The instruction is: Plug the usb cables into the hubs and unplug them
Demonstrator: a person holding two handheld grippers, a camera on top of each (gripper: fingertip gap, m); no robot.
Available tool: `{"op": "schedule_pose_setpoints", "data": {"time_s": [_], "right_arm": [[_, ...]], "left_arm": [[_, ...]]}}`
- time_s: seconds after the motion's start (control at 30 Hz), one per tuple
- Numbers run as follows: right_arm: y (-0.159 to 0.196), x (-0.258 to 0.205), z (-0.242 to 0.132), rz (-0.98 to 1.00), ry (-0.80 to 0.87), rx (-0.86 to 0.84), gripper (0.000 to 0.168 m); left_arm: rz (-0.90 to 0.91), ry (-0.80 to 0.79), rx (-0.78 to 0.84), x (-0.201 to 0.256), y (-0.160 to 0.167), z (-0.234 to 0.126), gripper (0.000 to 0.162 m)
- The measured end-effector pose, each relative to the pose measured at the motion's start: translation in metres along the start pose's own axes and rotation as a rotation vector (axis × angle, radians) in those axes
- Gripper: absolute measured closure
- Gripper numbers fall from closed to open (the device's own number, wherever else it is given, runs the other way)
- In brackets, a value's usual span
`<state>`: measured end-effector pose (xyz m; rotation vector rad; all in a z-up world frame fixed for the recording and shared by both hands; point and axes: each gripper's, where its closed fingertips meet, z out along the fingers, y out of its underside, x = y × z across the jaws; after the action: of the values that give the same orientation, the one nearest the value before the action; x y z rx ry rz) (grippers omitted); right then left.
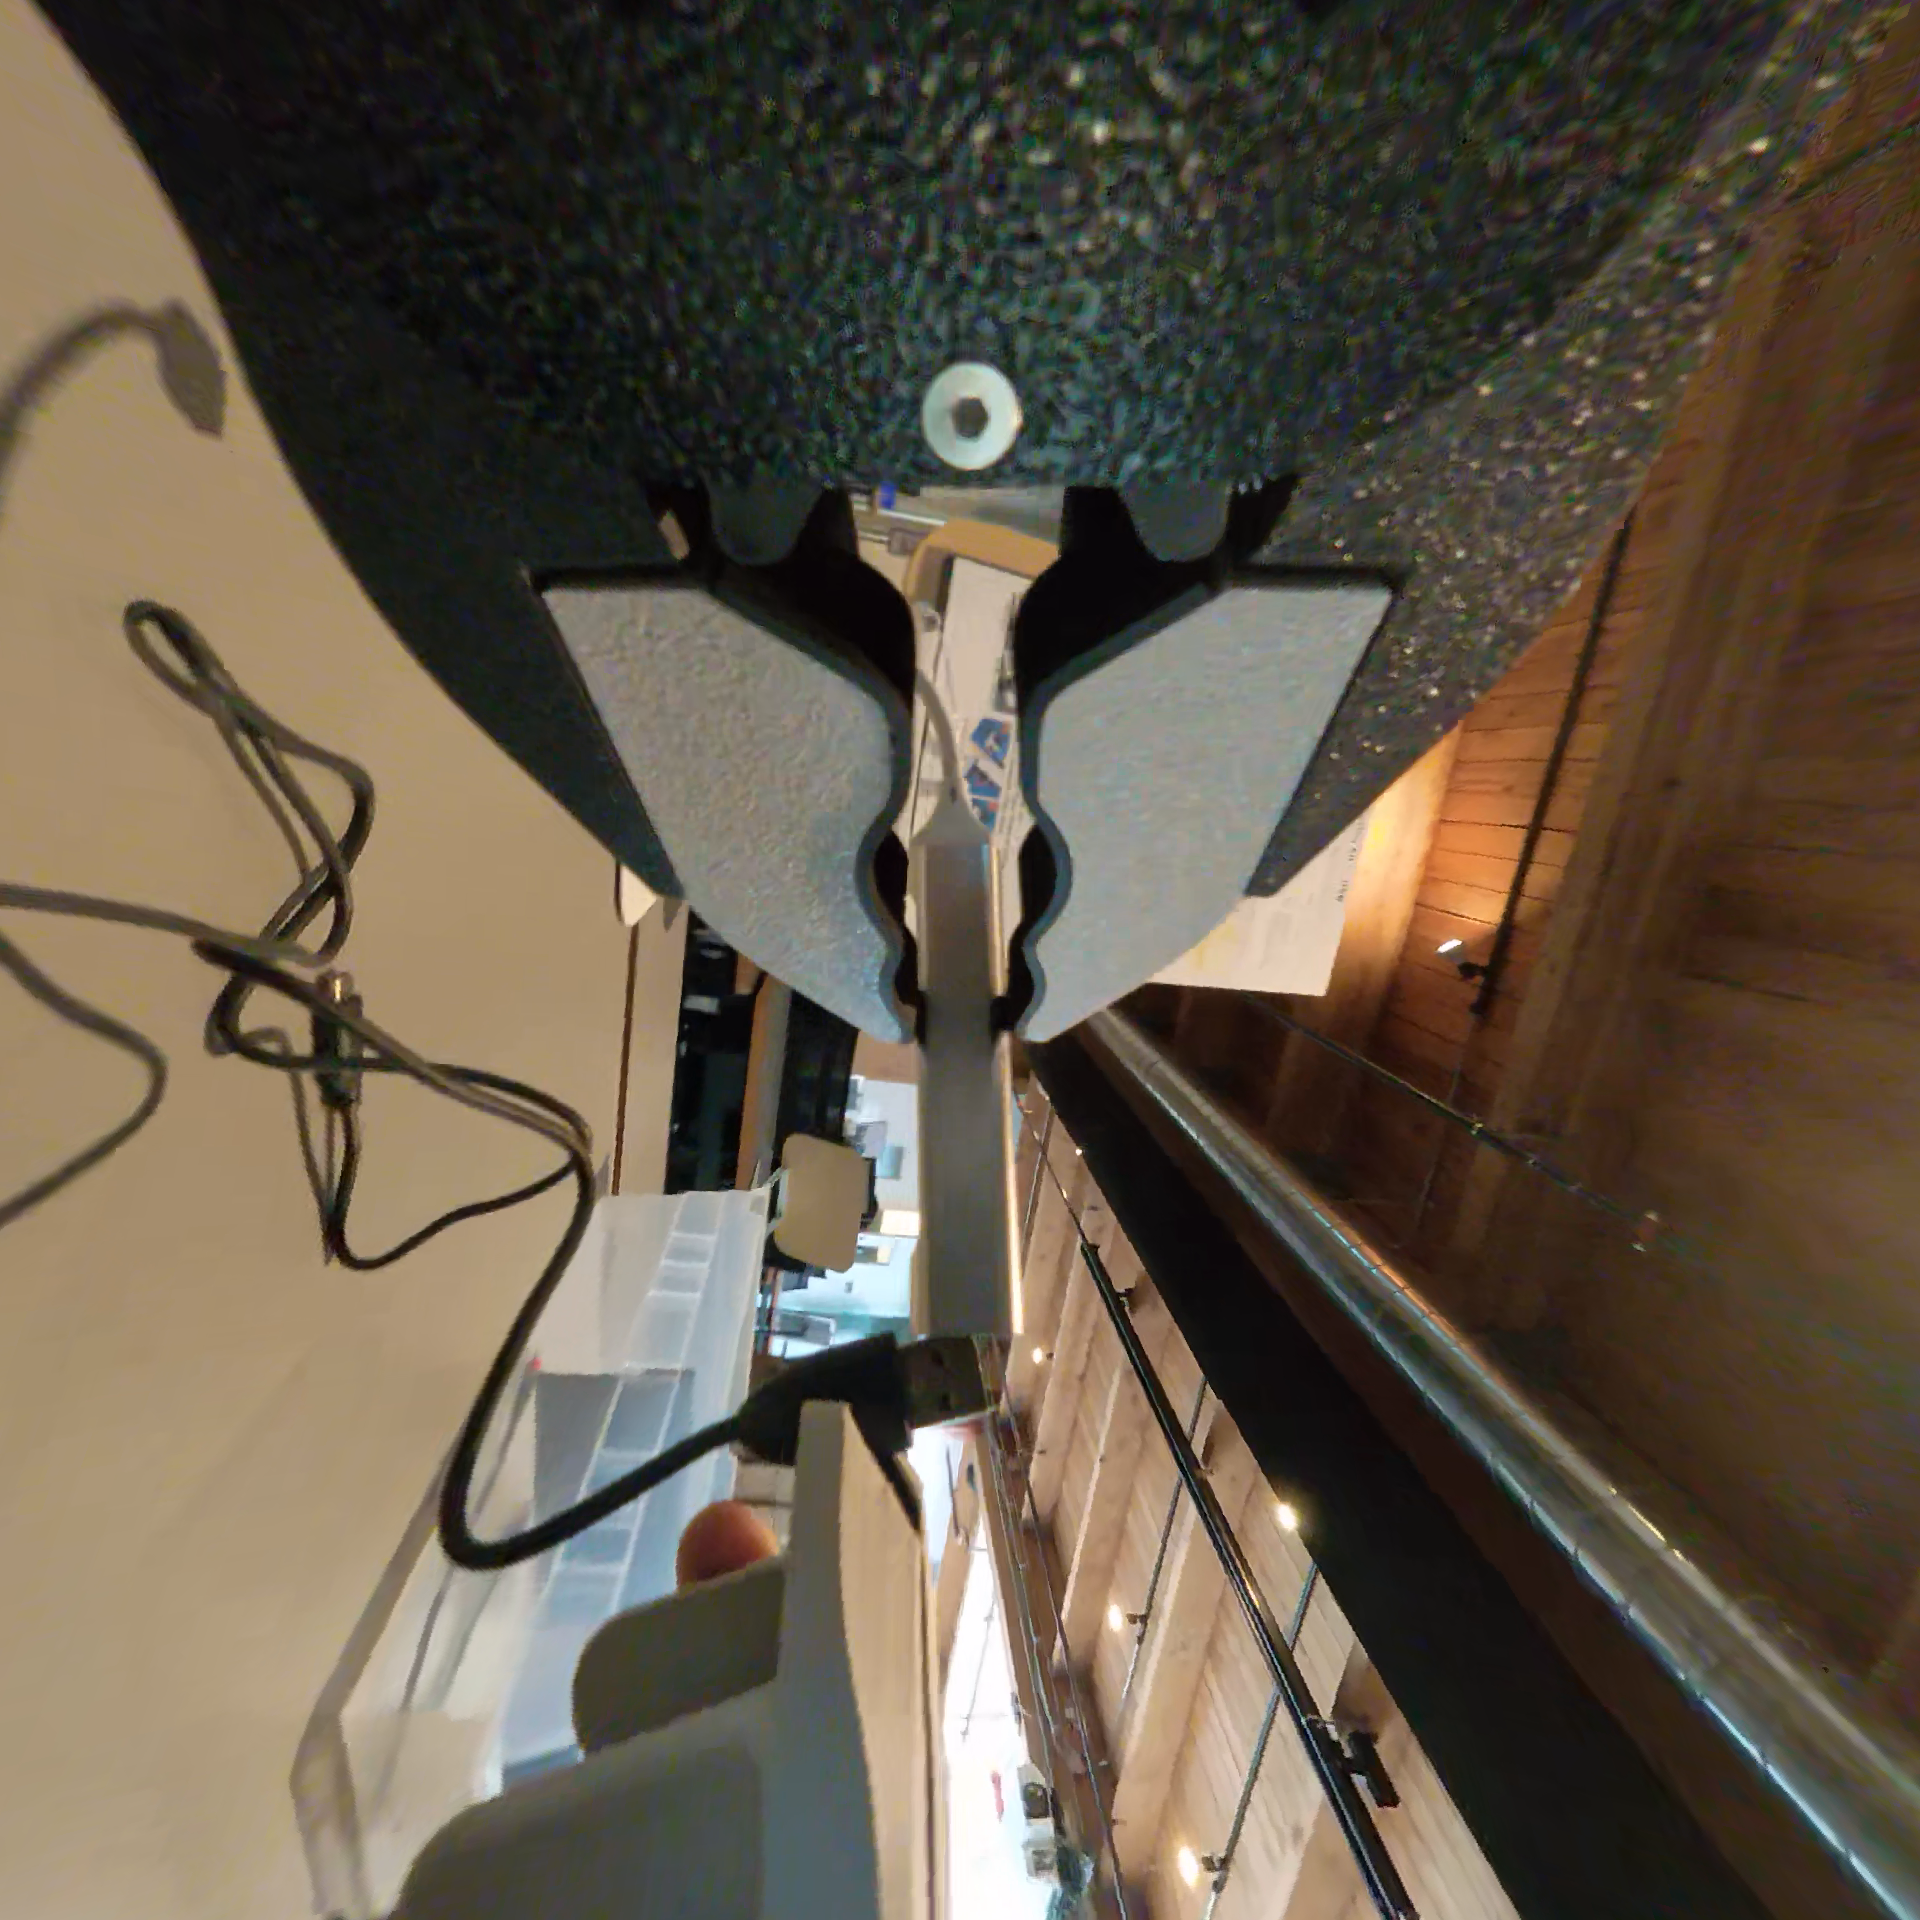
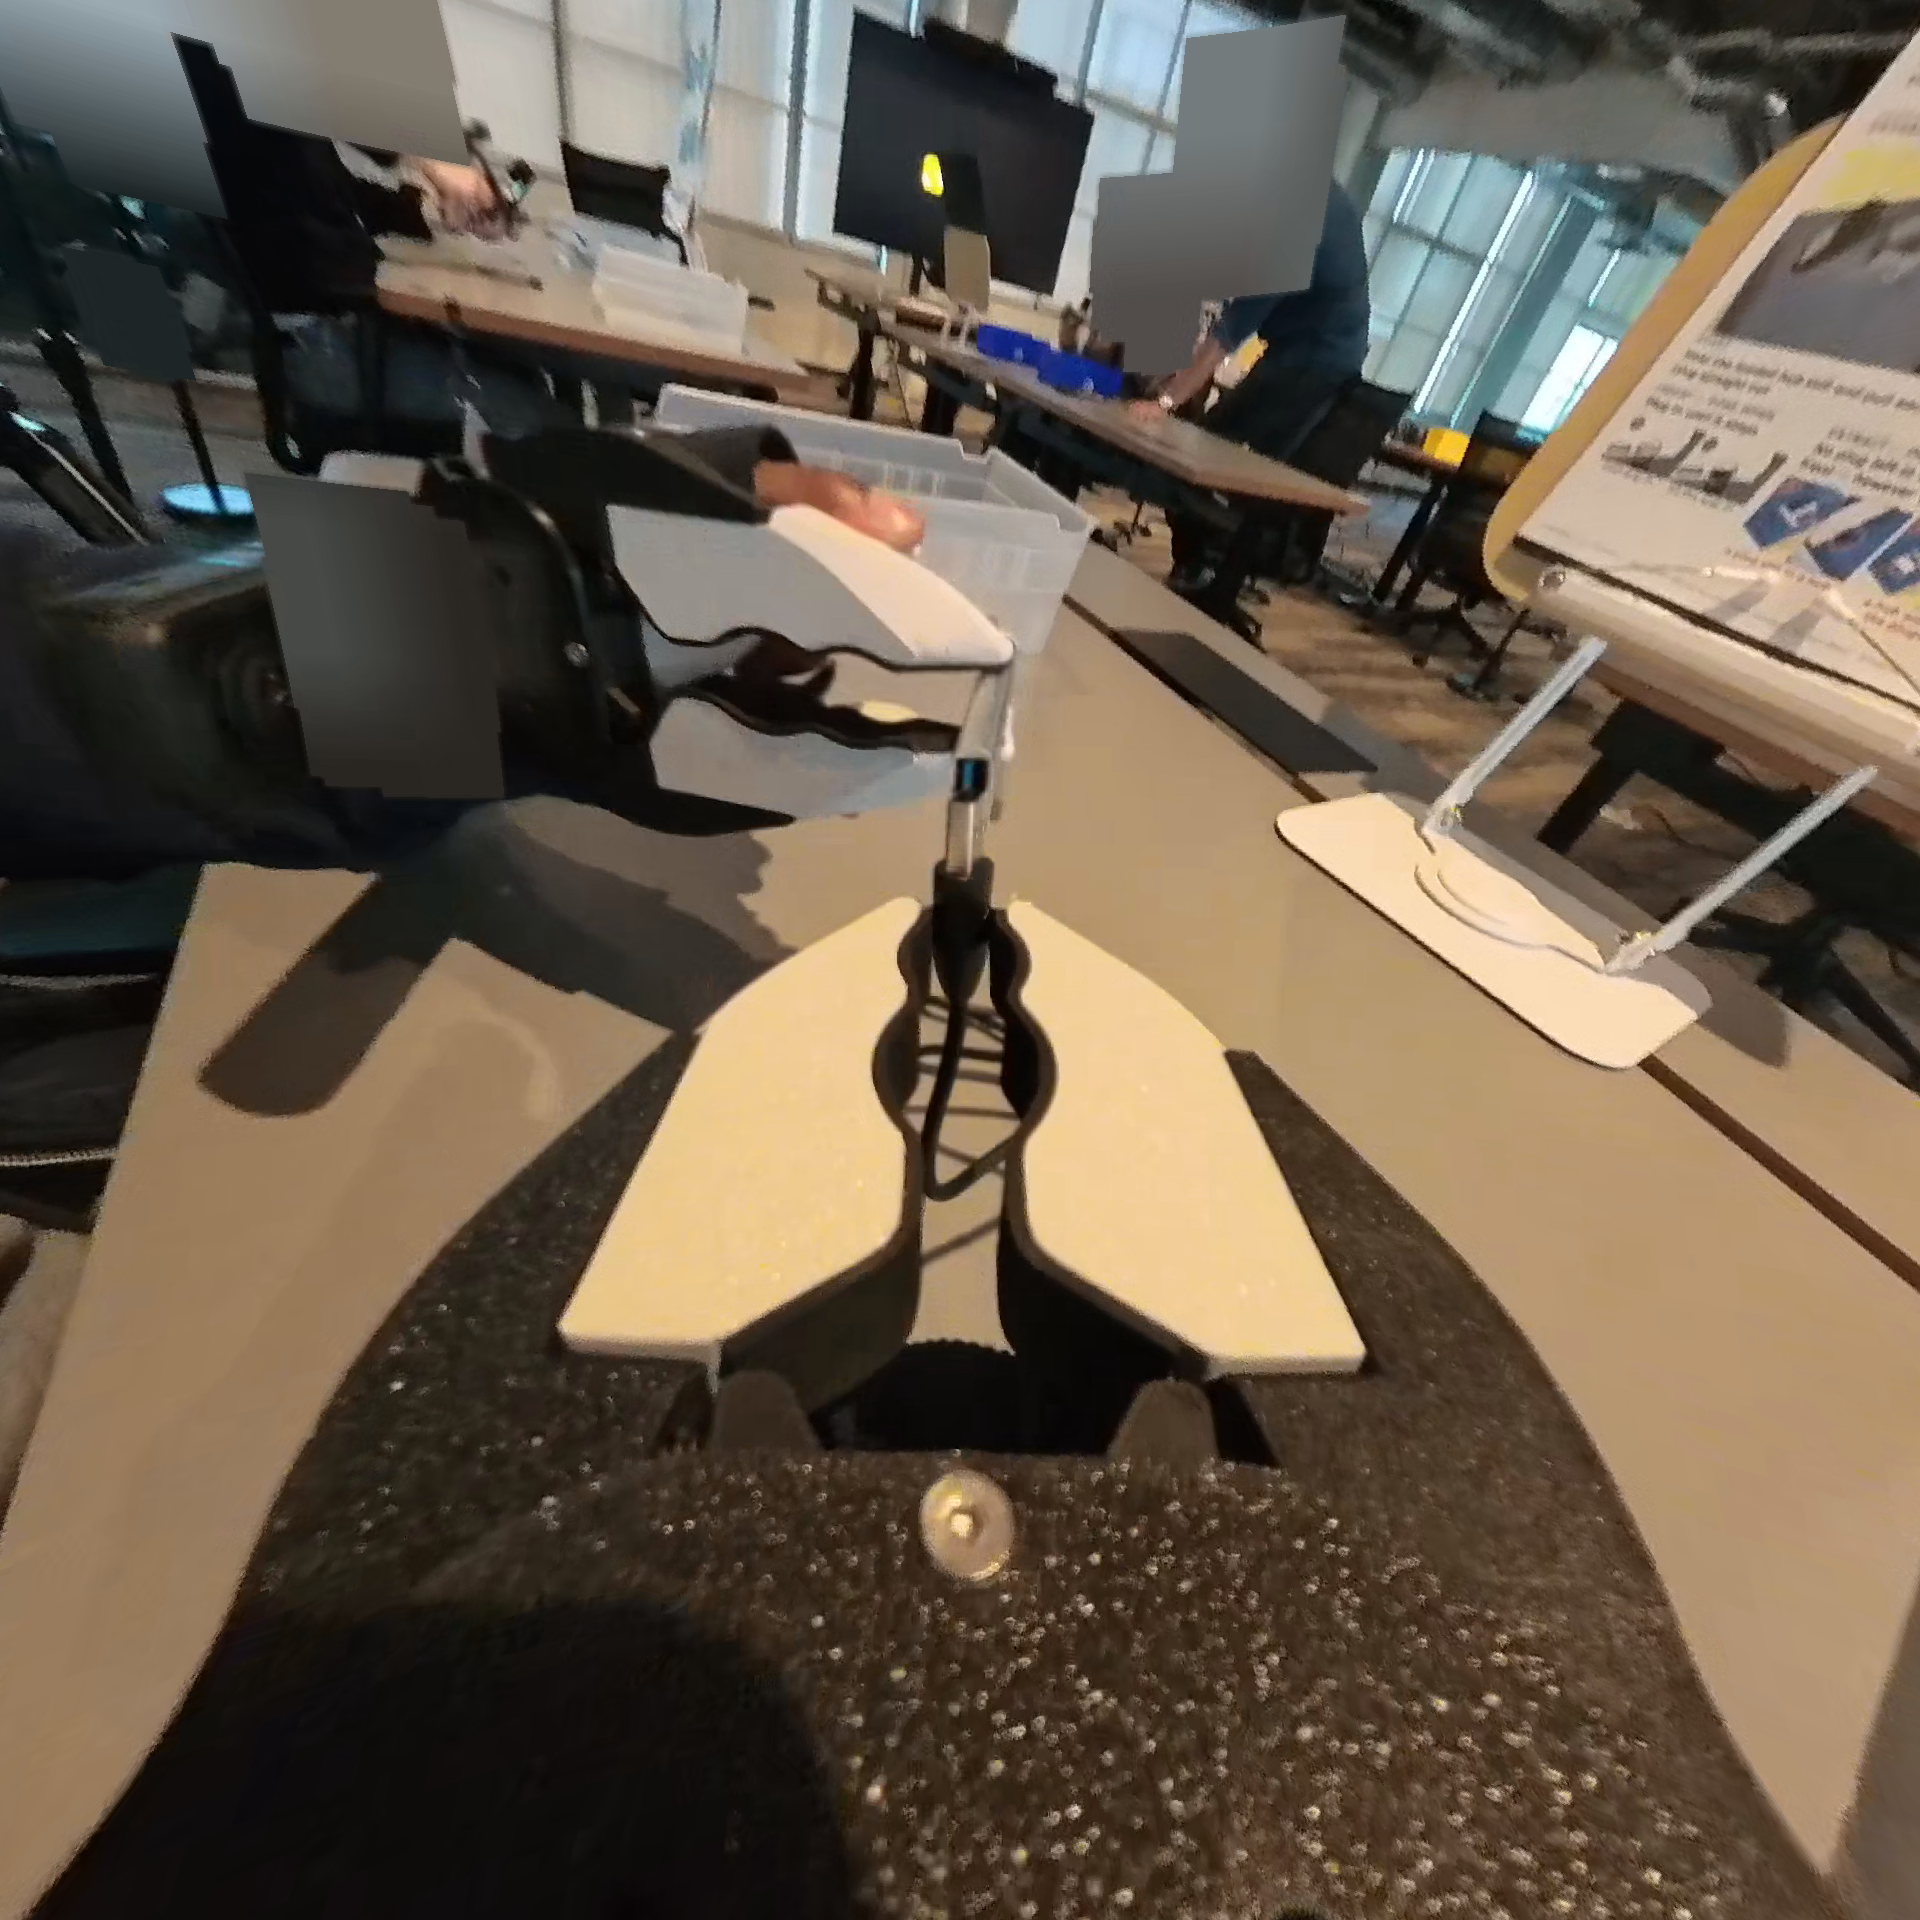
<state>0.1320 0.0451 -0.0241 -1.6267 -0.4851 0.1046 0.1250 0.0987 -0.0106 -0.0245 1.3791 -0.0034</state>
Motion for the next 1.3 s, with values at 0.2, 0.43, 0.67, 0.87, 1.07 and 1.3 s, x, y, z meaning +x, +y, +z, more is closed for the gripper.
{"op": "schedule_pose_setpoints", "data": {"time_s": [0.2,0.43,0.67,0.87,1.07,1.3], "right_arm": [[0.016,0.009,-0.004,-0.011,0.043,-0.133,0.159],[0.064,-0.001,-0.009,-0.042,-0.048,-0.414,0.159],[0.111,-0.014,-0.004,-0.015,-0.125,-0.605,0.158],[0.133,-0.017,-0.006,-0.045,-0.135,-0.707,0.159],[0.136,-0.017,-0.005,-0.06,-0.136,-0.71,0.158],[0.117,-0.015,-0.004,-0.025,-0.143,-0.592,0.132]], "left_arm": [[0.038,0.032,-0.003,0.007,-0.001,0.001,0.147],[0.012,0.127,0.021,0.025,-0.005,0.003,0.147],[-0.058,0.21,0.036,0.041,-0.008,0.006,0.147],[-0.073,0.271,0.039,0.053,-0.009,0.006,0.147],[-0.072,0.292,0.044,0.057,-0.011,0.006,0.147],[-0.086,0.29,0.03,0.058,-0.01,0.007,0.147]]}}
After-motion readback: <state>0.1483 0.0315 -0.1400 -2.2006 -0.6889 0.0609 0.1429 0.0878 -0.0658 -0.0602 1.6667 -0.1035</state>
